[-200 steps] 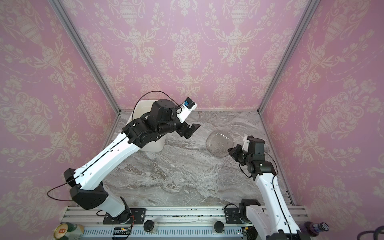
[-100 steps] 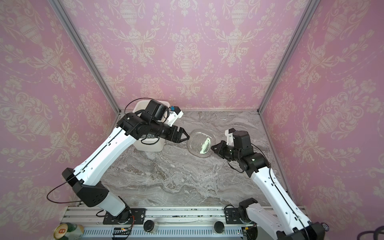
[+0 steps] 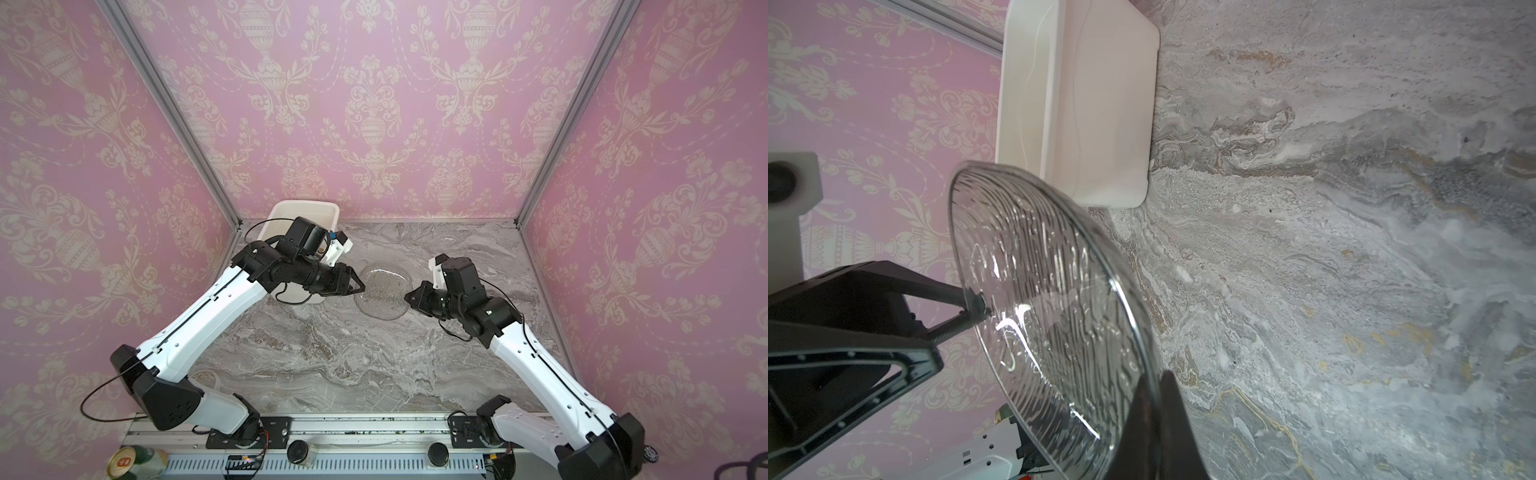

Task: Place the plates into the plastic bin on the countertop
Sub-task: Place the plate in the plastic bin.

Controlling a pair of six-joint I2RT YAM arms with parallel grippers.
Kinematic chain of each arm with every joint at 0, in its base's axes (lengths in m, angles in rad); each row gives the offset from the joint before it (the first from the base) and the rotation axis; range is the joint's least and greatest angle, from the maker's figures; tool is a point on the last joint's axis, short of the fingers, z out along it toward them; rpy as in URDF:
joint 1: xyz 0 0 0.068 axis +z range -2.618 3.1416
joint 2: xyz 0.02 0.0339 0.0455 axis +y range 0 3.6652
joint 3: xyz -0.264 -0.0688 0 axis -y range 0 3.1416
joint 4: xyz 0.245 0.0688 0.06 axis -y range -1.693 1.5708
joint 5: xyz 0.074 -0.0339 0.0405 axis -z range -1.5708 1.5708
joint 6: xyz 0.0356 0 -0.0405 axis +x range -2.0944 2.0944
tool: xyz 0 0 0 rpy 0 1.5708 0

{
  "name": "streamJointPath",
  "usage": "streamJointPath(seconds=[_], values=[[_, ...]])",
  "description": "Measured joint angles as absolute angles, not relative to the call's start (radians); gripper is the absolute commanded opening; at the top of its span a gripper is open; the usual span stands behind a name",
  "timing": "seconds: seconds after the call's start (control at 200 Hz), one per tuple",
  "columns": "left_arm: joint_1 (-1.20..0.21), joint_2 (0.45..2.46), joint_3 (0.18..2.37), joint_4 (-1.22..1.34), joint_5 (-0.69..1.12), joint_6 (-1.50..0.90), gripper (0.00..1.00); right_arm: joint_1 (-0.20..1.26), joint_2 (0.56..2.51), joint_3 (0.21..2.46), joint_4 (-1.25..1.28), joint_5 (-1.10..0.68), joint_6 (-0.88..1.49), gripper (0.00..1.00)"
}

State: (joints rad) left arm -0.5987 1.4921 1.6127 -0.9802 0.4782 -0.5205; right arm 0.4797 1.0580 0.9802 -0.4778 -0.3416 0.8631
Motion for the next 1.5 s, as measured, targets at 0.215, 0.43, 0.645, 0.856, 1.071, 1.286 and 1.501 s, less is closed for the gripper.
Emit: streamJointPath(seconds=[0.215,0.43,0.645,0.856,1.071,1.286,1.501], values=[[-0.598,1.491,1.586,-0.962,0.462,-0.533,0.20,0.520,1.058,0.980,-0.445,-0.324,0.892,0.00],[-0.596,1.488,1.581,-0.959,0.430,-0.538,0.04,0.520,1.058,0.979,-0.435,-0.319,0.895,0.00],[-0.596,1.487,1.581,-0.963,0.414,-0.537,0.00,0.526,1.058,0.977,-0.428,-0.313,0.902,0.15],[-0.581,1.486,1.581,-0.972,0.375,-0.536,0.00,0.526,1.052,0.976,-0.427,-0.282,0.911,0.57],[-0.432,1.486,1.619,-0.995,0.317,-0.505,0.00,0.518,1.002,0.992,-0.482,-0.215,0.876,0.63],[-0.235,1.486,1.728,-1.020,0.186,-0.413,0.00,0.506,0.966,0.986,-0.507,-0.212,0.861,0.63],[-0.176,1.522,1.765,-1.010,0.025,-0.338,0.00,0.506,0.955,0.877,-0.504,-0.247,0.866,0.62]])
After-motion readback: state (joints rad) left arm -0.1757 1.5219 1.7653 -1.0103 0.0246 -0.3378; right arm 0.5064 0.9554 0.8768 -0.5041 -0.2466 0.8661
